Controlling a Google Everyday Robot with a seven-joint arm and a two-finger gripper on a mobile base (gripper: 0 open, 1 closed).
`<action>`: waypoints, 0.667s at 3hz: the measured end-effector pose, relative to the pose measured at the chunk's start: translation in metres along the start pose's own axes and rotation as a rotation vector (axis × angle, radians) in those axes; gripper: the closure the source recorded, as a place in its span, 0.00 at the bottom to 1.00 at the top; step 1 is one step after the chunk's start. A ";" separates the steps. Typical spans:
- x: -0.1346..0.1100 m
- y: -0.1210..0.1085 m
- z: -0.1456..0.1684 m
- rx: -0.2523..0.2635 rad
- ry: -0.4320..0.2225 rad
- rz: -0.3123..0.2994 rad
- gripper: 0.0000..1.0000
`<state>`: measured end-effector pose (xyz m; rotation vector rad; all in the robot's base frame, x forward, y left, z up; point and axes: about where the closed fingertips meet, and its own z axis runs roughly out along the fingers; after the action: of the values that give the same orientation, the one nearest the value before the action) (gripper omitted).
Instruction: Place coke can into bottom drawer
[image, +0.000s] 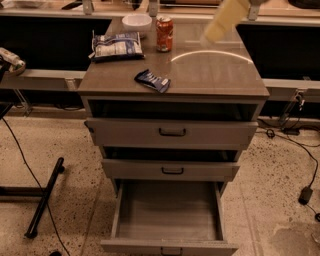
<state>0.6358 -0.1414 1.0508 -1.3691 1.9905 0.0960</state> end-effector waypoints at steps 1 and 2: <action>-0.059 -0.044 -0.012 0.141 -0.130 0.117 0.00; -0.067 -0.048 -0.014 0.153 -0.154 0.153 0.00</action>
Offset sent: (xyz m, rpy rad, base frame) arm 0.0362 0.0193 0.0485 0.1199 -0.0995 -0.1083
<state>0.6816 -0.1159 1.1159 -1.0801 1.9289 0.1134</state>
